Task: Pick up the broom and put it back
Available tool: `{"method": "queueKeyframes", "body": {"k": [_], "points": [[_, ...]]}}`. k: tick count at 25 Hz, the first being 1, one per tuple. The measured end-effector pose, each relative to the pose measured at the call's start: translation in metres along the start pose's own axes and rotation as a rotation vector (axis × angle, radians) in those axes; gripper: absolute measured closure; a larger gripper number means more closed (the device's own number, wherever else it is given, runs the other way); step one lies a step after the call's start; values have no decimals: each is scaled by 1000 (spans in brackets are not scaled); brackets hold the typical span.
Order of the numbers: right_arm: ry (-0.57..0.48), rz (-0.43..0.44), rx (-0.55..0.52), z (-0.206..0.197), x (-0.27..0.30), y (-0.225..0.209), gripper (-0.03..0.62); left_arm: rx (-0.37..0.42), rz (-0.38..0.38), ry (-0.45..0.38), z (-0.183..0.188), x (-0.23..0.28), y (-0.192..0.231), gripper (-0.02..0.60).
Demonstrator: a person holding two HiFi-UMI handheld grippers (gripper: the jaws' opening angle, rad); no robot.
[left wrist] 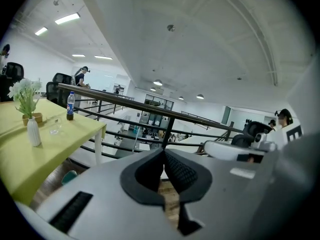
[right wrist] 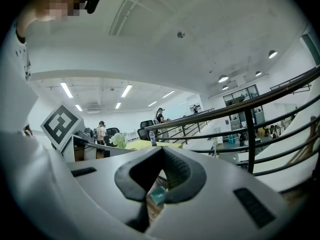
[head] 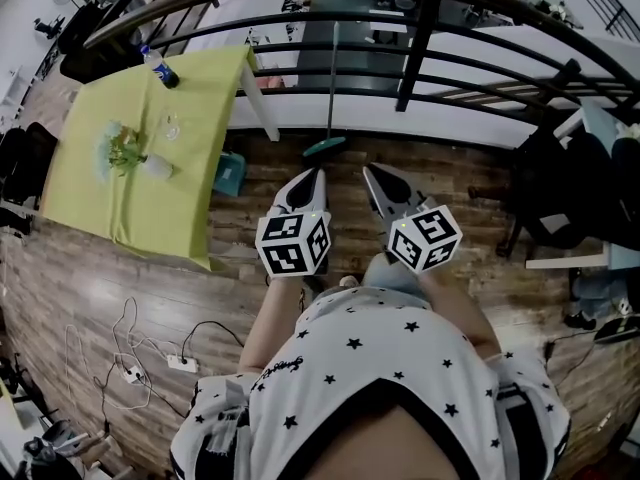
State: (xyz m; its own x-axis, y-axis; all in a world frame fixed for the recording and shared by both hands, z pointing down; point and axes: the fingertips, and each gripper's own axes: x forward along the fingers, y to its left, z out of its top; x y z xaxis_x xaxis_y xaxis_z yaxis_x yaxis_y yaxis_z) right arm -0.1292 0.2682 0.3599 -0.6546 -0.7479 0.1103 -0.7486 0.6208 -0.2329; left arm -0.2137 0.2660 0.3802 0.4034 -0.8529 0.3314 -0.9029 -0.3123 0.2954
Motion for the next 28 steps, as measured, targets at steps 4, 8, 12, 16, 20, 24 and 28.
{"method": "queueKeyframes", "body": {"k": [4,8,12,16,20,24,28], "points": [[11,11,0,0,8,-1,600,-10,11,-1,1,5,7,569],[12,21,6,4,20,-14,600,-23,29,1,6,21,14,569],[14,32,-3,10,44,-32,600,-28,41,2,14,45,27,569],[10,41,-9,22,72,-57,600,-29,52,5,27,76,38,569],[7,51,-9,35,97,-85,600,-35,62,9,41,109,43,569],[12,63,-13,49,118,-112,600,-49,67,3,58,141,45,569],[19,71,-13,59,142,-141,600,-54,82,0,73,174,52,569]]}}
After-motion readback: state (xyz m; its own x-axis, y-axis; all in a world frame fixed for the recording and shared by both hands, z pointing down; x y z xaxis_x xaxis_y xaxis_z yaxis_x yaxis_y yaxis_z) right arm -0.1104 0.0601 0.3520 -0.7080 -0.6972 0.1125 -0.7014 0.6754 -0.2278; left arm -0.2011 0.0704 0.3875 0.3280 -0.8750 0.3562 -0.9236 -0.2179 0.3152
